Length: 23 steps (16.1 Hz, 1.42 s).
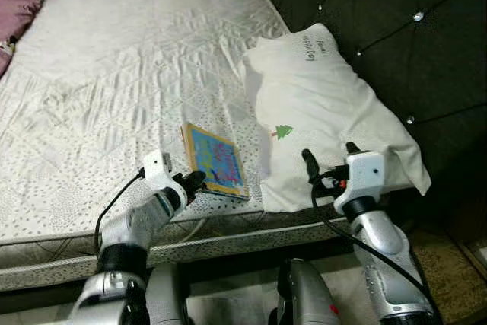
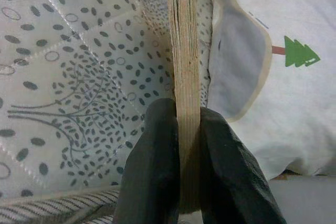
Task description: Clean up the room
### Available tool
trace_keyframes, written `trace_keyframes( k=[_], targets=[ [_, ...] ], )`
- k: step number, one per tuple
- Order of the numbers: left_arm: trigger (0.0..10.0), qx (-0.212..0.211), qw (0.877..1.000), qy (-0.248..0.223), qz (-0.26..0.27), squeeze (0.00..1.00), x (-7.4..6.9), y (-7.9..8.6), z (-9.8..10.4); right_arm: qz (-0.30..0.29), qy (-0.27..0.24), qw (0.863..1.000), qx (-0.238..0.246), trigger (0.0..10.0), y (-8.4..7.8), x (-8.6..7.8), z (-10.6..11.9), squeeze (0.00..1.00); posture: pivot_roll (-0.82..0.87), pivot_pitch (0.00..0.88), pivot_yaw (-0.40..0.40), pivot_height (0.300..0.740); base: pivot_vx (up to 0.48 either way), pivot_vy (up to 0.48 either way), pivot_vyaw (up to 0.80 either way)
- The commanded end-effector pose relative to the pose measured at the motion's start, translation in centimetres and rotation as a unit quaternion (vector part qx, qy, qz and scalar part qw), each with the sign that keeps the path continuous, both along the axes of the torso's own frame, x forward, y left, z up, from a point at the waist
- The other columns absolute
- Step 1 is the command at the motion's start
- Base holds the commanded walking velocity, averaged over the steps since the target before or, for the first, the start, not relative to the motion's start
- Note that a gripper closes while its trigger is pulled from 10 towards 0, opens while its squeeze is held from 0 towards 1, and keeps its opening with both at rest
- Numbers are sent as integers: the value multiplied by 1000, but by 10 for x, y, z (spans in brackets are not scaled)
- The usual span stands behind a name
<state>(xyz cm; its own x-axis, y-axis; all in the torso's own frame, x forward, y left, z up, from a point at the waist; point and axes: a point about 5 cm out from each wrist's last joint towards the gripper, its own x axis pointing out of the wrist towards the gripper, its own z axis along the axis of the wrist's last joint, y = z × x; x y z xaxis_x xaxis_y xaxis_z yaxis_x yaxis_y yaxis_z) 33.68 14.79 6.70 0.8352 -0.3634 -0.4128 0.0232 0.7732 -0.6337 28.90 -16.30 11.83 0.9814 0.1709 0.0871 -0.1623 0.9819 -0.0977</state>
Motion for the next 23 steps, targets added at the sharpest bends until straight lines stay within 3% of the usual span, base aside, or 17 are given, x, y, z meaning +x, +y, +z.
trace_keyframes(
  k=[1,7,10,15,16,17,23],
  targets=[
    [10000,-13,1000,1,-14,0,2,-2,-1,-1,-5,1000,-4,10000,-3,-3,6,0,-114,112,-38,584,0,0,0],
    [10000,-70,993,-6,-91,0,11,-36,7,2,-5,1000,-15,10000,-3,-3,10,0,-135,102,-40,584,0,0,0],
    [10000,-77,995,4,-70,0,10,-28,0,3,0,1000,-22,10000,-5,-6,7,0,-140,103,-42,584,0,0,0],
    [10000,-51,997,28,-51,0,6,-12,-11,4,4,1000,-27,10000,-7,-7,6,0,-146,96,-43,584,0,0,0],
    [10000,-45,998,31,-43,220,6,-10,-13,5,4,1000,-28,10000,-7,-7,7,0,-148,94,-43,584,0,0,0],
    [10000,-38,998,31,-40,1000,5,-7,-14,6,3,1000,-29,10000,-7,-7,7,0,-152,91,-44,584,0,0,0],
    [10000,-7,999,39,3,1000,5,8,-19,8,4,999,-37,10000,-11,-5,8,0,-159,89,-59,584,0,0,0]
  ],
)
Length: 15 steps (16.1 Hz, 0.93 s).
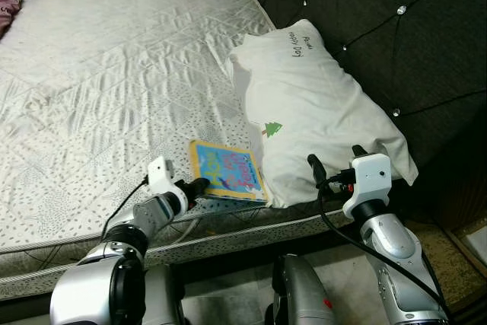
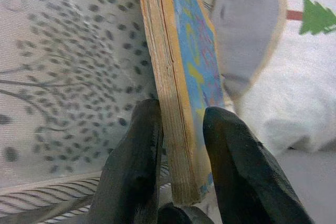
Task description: Clean up the room
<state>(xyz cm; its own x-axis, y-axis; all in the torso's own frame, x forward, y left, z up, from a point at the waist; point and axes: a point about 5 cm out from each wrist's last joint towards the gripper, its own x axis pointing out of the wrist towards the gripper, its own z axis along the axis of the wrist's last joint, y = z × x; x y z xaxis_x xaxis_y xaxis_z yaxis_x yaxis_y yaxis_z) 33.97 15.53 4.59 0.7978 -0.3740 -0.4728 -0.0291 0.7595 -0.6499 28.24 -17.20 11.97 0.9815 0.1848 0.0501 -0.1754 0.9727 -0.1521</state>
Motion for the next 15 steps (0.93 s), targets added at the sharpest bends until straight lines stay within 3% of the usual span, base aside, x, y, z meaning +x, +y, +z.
trace_keyframes(
  k=[1,5,8,11,15],
  targets=[
    [10000,10,1000,-1,17,1000,2,5,2,3,-10,1000,-8,10000,-2,1,7,0,-161,90,-60,584,0,0,0],
    [10000,38,997,-1,67,1000,4,22,3,5,-7,1000,-10,10000,-2,-1,5,0,-161,93,-62,584,0,0,0],
    [10000,82,992,-3,99,1000,4,35,3,6,-6,1000,-11,10000,-2,-1,4,0,-161,94,-62,584,0,0,0],
    [10000,103,991,-16,80,1000,5,29,3,6,-5,1000,-10,10000,0,0,3,0,-148,91,-59,584,0,0,0],
    [10000,133,985,-94,60,1000,8,10,11,12,-6,1000,11,10000,11,6,2,0,-96,83,-49,584,0,0,0]
  ],
)
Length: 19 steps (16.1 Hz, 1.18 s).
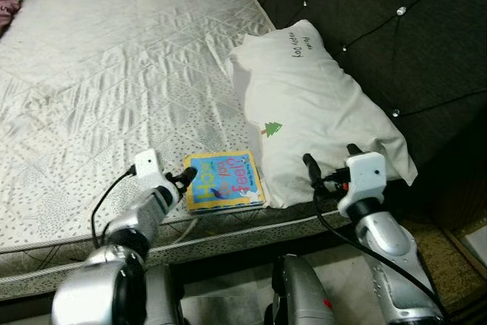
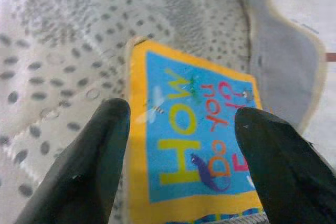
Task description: Clean up the room
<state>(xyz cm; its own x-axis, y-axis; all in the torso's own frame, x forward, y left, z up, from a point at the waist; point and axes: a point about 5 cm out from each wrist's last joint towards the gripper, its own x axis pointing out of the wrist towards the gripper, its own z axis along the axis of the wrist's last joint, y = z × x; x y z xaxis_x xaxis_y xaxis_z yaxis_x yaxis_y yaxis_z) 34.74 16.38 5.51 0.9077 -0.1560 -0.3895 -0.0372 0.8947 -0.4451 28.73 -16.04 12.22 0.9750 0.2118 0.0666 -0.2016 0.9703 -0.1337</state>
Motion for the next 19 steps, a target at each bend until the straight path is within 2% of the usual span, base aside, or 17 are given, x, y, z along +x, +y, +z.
trace_keyframes(
  k=[1,2,3,4,6,8,9,10,11,12,15,16,18,19],
  targets=[
    [10000,25,999,-42,8,1000,0,2,6,2,1,1000,11,10000,3,2,-1,0,-80,78,-45,584,0,0,0],
    [10000,44,996,-74,17,1000,-4,3,10,7,2,1000,21,10000,7,4,-1,0,-67,74,-41,584,0,0,0],
    [10000,84,990,-111,19,1000,-12,5,14,15,4,999,37,10000,12,6,-1,0,-52,68,-38,584,0,0,0],
    [10000,104,984,-145,9,1000,-21,2,21,22,5,999,44,10000,17,8,-1,0,-42,63,-35,584,0,0,0],
    [10000,151,970,-187,33,1000,-43,4,29,38,6,997,60,10000,29,13,-2,0,-7,39,-30,584,0,0,0],
    [10000,196,962,-185,54,1000,-55,9,23,45,19,997,66,10000,38,20,-5,0,16,15,-26,584,0,0,0],
    [10000,197,959,-195,62,1000,-55,10,29,45,19,996,70,10000,39,23,-5,0,28,0,-27,584,0,0,0],
    [10000,214,950,-215,74,1000,-54,16,42,45,13,996,78,10000,44,28,-3,0,42,0,-29,584,0,0,0],
    [10000,217,949,-215,82,1000,-54,18,45,48,10,996,78,10000,46,30,-2,0,42,0,-29,584,0,0,0],
    [10000,248,940,-220,87,1000,-56,25,46,43,6,997,70,10000,47,34,0,0,47,0,-31,584,0,0,0],
    [10000,292,938,-183,47,1000,-75,43,31,34,-14,998,49,10000,43,46,6,0,84,0,-35,584,0,0,0],
    [10000,296,937,-181,48,1000,-75,44,31,32,-13,998,50,10000,42,48,6,0,87,0,-36,584,0,0,0],
    [10000,292,931,-218,27,1000,-71,35,41,13,-18,997,72,10000,39,56,7,0,119,0,-70,584,0,0,0],
    [10000,305,923,-232,18,910,-70,32,43,17,-26,996,83,10000,43,57,10,0,117,0,-74,584,0,0,0]
  ],
)
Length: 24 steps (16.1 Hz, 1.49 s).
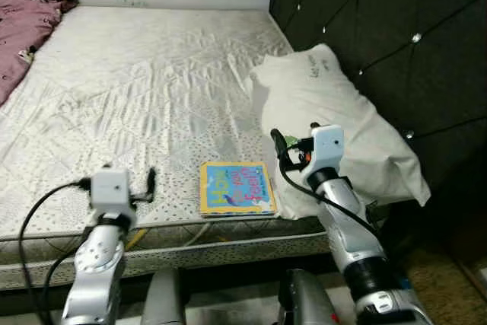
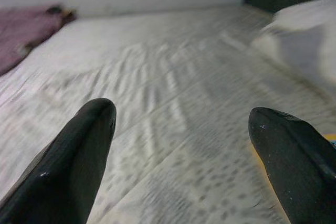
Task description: Clean up the room
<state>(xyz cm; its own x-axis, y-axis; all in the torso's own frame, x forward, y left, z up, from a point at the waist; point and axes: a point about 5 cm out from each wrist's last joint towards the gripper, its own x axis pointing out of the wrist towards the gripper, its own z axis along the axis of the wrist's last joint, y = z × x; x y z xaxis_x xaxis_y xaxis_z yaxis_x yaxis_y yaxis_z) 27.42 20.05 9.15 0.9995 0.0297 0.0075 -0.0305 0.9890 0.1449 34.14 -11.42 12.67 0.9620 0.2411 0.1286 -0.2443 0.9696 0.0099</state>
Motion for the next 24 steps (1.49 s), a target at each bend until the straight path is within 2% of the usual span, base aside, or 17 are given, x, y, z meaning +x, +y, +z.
trace_keyframes(
  k=[1,6,8,11,13,16,19,21,24],
  targets=[
    [10000,14,999,-23,-30,0,3,-9,9,1,-19,1000,12,10000,2,4,10,0,115,0,-74,597,0,0,0],
    [10000,-7,998,-64,-15,0,3,-24,15,13,-40,998,43,10000,13,8,21,0,90,0,-34,646,0,0,0],
    [10000,-17,997,-70,31,0,3,-16,14,17,-38,998,48,10000,13,7,20,0,96,0,-37,669,0,0,0],
    [10000,-13,995,-81,52,0,4,-13,15,25,-33,998,43,10000,13,4,14,0,105,0,-44,696,0,0,0],
    [10000,-6,995,-87,45,0,6,-17,16,23,-32,998,42,10000,13,3,12,0,94,0,-37,715,0,0,0],
    [10000,6,996,-81,40,0,8,-21,16,11,-29,999,42,10000,7,-1,8,0,89,0,-9,738,0,0,0],
    [10000,14,998,-59,30,0,9,-24,6,-16,-3,999,48,10000,1,-7,-8,0,77,0,-6,740,0,0,0],
    [10000,-1,998,-46,44,0,9,-27,2,-12,-1,999,45,10000,1,-11,-11,0,69,0,-3,740,0,0,0],
    [10000,-15,999,-36,18,0,8,-41,-2,-16,5,999,43,10000,1,-10,-13,0,53,0,10,740,0,0,0]
  ],
)
